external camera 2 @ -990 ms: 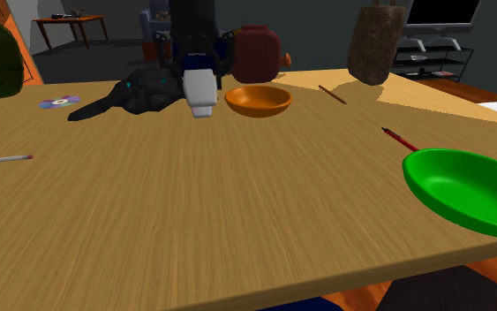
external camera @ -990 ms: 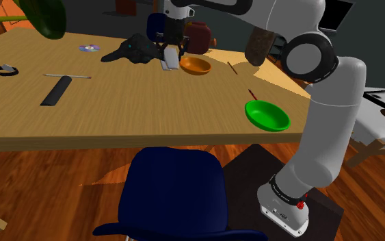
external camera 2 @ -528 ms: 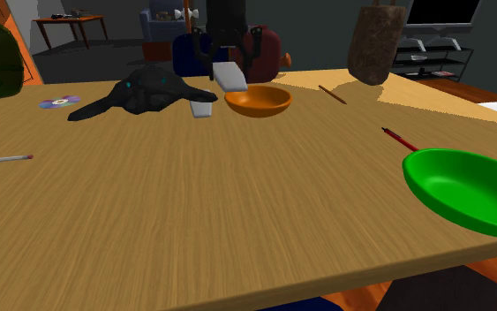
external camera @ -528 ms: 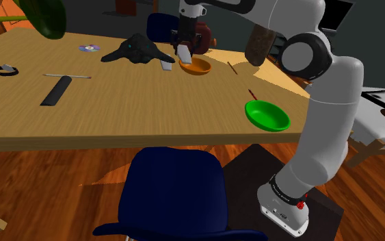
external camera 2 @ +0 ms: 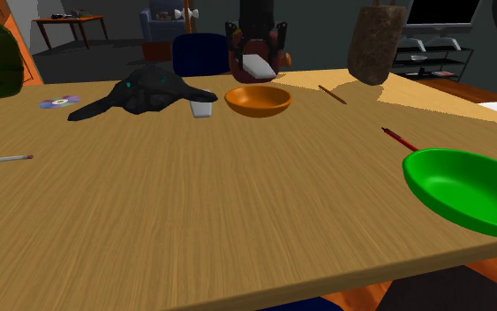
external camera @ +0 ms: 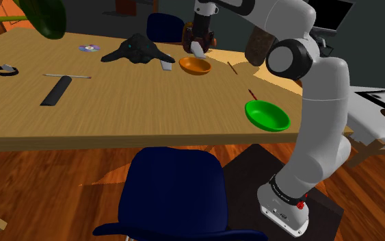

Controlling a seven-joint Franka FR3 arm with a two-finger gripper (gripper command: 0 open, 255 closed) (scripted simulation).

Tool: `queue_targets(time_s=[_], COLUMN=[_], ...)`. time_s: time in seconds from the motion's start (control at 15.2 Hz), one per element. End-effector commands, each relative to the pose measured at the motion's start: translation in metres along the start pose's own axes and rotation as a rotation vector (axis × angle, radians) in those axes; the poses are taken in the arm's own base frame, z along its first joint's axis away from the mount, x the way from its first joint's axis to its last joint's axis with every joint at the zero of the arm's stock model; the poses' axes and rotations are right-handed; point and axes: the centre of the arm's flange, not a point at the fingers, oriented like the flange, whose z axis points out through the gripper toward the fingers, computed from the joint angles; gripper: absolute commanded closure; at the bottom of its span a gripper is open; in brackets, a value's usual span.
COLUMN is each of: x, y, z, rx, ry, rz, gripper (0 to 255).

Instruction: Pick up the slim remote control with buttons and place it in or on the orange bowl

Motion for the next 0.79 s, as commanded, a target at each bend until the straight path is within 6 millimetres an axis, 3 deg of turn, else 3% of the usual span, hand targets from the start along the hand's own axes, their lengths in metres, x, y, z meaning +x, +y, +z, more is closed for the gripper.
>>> queue_targets(time_s=[0.0, 0.73], x=[0.01, 0.01], y=[0.013, 0.014], z=[-0.002, 0.056], rx=[0.0, 0.0], ry=[0.0, 0.0], rz=[-0.001, -0.001], gripper=[255, 255])
